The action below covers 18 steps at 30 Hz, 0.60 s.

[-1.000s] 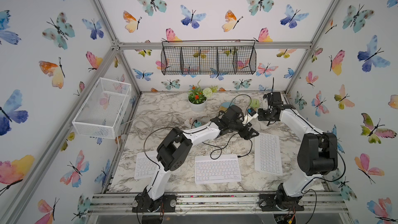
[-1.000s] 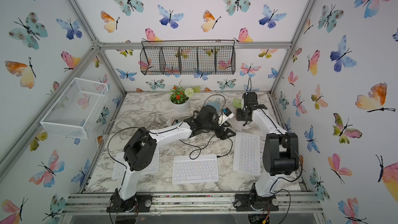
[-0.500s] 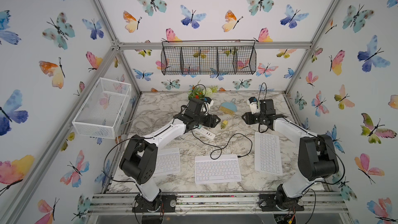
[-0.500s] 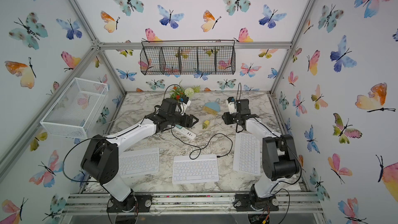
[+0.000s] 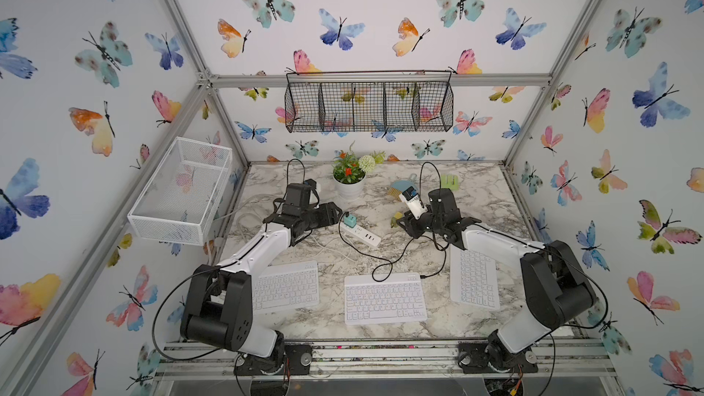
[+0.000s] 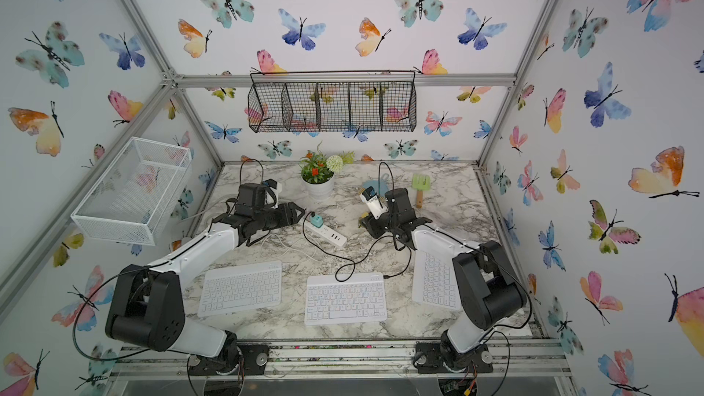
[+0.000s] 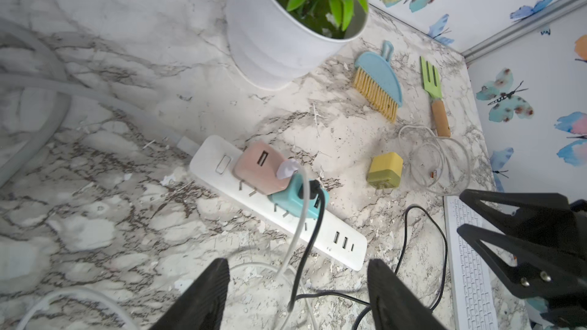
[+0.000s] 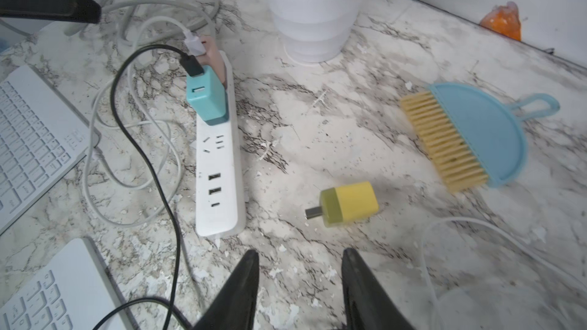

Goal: Unplug the wireless keyboard
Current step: Remove the plug from the socket.

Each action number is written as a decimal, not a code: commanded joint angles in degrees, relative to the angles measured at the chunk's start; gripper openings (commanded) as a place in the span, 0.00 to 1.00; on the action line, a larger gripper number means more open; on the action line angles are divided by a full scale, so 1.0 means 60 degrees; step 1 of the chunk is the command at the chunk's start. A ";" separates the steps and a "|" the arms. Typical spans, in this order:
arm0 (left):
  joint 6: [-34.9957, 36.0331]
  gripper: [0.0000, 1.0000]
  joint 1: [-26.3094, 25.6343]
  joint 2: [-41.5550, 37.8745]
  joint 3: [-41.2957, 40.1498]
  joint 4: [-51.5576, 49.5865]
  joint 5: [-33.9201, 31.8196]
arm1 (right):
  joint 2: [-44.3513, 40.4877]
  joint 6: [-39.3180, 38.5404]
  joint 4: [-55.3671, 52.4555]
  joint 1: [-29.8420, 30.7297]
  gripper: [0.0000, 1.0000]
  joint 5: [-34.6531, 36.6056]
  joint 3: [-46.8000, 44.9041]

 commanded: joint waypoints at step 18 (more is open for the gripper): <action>-0.1131 0.65 0.0477 0.2182 -0.0071 0.1405 0.0876 | 0.2957 -0.1509 0.0686 0.1289 0.48 -0.0816 0.2379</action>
